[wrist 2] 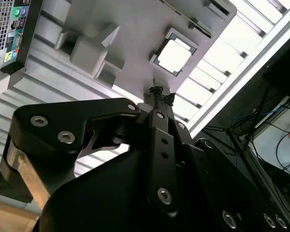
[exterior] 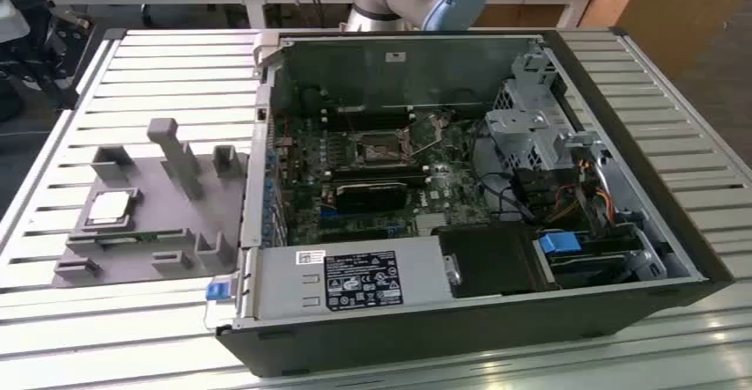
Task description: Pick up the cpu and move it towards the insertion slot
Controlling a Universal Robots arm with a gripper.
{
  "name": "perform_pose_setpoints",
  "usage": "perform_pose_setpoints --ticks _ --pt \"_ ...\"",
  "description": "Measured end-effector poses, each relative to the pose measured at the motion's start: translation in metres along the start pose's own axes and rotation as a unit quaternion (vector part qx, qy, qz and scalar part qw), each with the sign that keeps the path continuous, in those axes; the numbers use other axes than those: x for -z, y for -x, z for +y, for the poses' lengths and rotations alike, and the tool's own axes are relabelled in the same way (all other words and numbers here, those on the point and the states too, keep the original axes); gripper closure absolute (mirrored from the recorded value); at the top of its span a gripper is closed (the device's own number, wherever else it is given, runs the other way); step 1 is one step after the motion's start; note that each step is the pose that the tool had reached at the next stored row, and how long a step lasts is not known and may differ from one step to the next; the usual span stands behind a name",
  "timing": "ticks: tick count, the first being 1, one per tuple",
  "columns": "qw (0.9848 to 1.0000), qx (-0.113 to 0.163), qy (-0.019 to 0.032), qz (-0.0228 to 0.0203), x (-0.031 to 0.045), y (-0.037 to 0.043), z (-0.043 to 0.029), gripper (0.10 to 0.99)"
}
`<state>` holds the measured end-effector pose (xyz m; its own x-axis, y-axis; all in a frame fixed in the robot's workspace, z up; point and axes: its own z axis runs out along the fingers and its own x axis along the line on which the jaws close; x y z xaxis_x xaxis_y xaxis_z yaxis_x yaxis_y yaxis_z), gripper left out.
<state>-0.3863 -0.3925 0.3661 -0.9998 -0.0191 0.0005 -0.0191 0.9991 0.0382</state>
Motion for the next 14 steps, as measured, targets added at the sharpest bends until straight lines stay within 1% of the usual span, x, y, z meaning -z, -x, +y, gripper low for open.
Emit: perform_pose_setpoints --ticks 14 --pt "1.0 0.0 0.0 -0.0001 -0.0006 0.0 0.0 0.984"
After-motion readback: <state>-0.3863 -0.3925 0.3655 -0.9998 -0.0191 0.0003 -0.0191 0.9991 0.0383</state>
